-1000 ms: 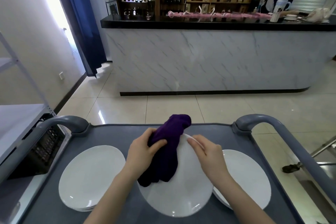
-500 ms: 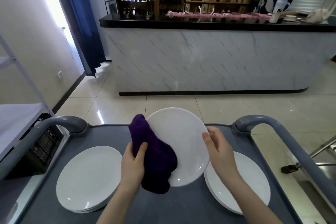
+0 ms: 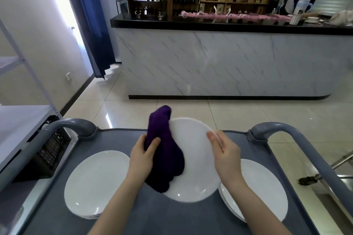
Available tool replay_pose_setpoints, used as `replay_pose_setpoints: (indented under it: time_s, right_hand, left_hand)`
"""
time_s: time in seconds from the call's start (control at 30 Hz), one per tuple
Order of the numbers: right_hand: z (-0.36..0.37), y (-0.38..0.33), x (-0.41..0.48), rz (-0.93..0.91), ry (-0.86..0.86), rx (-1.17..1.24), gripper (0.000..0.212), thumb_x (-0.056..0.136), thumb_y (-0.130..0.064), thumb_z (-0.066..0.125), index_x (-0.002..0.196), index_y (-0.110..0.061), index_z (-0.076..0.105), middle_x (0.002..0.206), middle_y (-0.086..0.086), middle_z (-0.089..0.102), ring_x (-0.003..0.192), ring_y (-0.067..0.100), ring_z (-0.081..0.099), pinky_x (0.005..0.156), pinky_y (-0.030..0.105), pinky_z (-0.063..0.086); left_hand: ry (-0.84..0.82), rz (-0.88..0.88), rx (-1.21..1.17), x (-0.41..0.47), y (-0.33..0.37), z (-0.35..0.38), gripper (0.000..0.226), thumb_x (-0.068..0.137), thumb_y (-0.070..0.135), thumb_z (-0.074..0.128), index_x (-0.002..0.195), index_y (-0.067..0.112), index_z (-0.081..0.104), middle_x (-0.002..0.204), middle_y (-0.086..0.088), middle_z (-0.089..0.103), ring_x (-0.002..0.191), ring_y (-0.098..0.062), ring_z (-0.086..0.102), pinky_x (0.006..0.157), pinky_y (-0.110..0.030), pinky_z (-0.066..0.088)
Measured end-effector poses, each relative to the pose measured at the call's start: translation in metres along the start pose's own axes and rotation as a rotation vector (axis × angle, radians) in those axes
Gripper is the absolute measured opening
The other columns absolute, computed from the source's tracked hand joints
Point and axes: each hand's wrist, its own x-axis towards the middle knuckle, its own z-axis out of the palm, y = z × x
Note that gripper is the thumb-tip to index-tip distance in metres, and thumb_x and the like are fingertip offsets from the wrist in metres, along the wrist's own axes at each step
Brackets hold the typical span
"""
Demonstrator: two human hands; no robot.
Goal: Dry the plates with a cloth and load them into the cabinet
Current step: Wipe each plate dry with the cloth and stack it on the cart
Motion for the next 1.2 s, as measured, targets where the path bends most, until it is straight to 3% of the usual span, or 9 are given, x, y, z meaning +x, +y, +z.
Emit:
replay_pose_setpoints:
  time_s: [0.13,0.27,0.4,0.5,0.63,0.7,0.87,1.07,1.2]
  right_hand:
    - [0.014,-0.002,-0.006,0.191,0.308,0.132,0.033,0.102,-0.038,0.048,0.073,-0.023,0.054,0.065,-0.006,0.056,0.060,0.004,0.047,0.057,0.014,0.039]
    - [0.017,0.005,-0.010,0.279,0.372,0.159,0.029,0.104,-0.037,0.044,0.082,-0.027,0.059,0.076,-0.015,0.064,0.069,0.001,0.056,0.064,0.020,0.043]
    - [-0.005,0.013,-0.010,0.176,0.200,0.083,0.027,0.103,-0.039,0.046,0.080,-0.030,0.057,0.076,-0.011,0.062,0.067,0.000,0.054,0.059,0.012,0.042]
    - [-0.021,0.014,-0.003,0.093,-0.018,0.017,0.023,0.102,-0.033,0.051,0.081,-0.031,0.060,0.076,-0.008,0.062,0.067,0.000,0.053,0.061,0.012,0.041]
    - [-0.024,0.014,0.006,0.022,-0.393,-0.187,0.024,0.099,-0.040,0.052,0.081,-0.027,0.059,0.072,0.000,0.059,0.068,0.016,0.054,0.062,0.022,0.039]
    - [-0.019,0.013,0.006,0.004,-0.439,-0.195,0.027,0.098,-0.044,0.054,0.079,-0.026,0.060,0.070,0.000,0.056,0.067,0.017,0.051,0.062,0.024,0.038]
    - [-0.017,0.014,-0.002,-0.003,-0.201,-0.076,0.018,0.099,-0.032,0.056,0.087,-0.028,0.069,0.081,-0.011,0.069,0.075,0.006,0.061,0.067,0.017,0.044]
    - [0.009,0.010,-0.015,0.248,0.322,0.123,0.028,0.102,-0.039,0.047,0.078,-0.029,0.057,0.069,-0.018,0.061,0.062,0.000,0.052,0.059,0.014,0.041]
    - [0.002,0.020,-0.015,0.242,0.150,0.114,0.027,0.103,-0.038,0.045,0.081,-0.028,0.056,0.072,-0.012,0.061,0.066,0.004,0.053,0.065,0.027,0.044]
  left_hand:
    - [0.196,-0.279,-0.364,-0.031,-0.011,0.041,0.019,0.097,0.043,0.056,0.103,0.026,0.062,0.101,0.003,0.073,0.097,-0.018,0.069,0.086,-0.040,0.055]
    - [0.255,-0.328,-0.427,-0.050,-0.012,0.064,0.029,0.097,0.043,0.054,0.119,0.024,0.057,0.109,0.005,0.070,0.101,-0.015,0.067,0.089,-0.038,0.054]
    - [0.136,-0.223,-0.255,-0.037,-0.011,0.044,0.017,0.097,0.039,0.057,0.109,0.029,0.060,0.105,0.007,0.071,0.098,-0.012,0.067,0.090,-0.038,0.054]
    - [0.005,-0.020,0.000,-0.018,-0.008,0.018,0.005,0.095,0.033,0.062,0.099,0.035,0.060,0.092,0.020,0.070,0.087,-0.001,0.066,0.075,-0.018,0.051]
    - [-0.352,0.148,0.274,-0.001,0.006,0.002,0.019,0.090,0.025,0.069,0.095,0.040,0.058,0.089,0.027,0.068,0.081,0.006,0.063,0.065,-0.005,0.043]
    - [-0.421,0.167,0.322,0.000,0.006,0.007,0.017,0.090,0.027,0.069,0.094,0.040,0.058,0.088,0.026,0.068,0.081,0.005,0.064,0.064,-0.006,0.043]
    - [-0.104,0.113,0.205,-0.004,-0.002,0.016,0.006,0.093,0.032,0.064,0.091,0.035,0.059,0.084,0.024,0.068,0.078,0.003,0.063,0.062,-0.009,0.044]
    - [0.051,-0.339,-0.328,-0.020,-0.017,0.039,0.022,0.093,0.038,0.063,0.105,0.020,0.064,0.096,0.002,0.075,0.091,-0.017,0.072,0.079,-0.036,0.059]
    - [0.109,-0.299,-0.347,-0.020,-0.020,0.035,0.018,0.094,0.033,0.064,0.106,0.020,0.065,0.096,0.003,0.076,0.089,-0.014,0.073,0.071,-0.029,0.057]
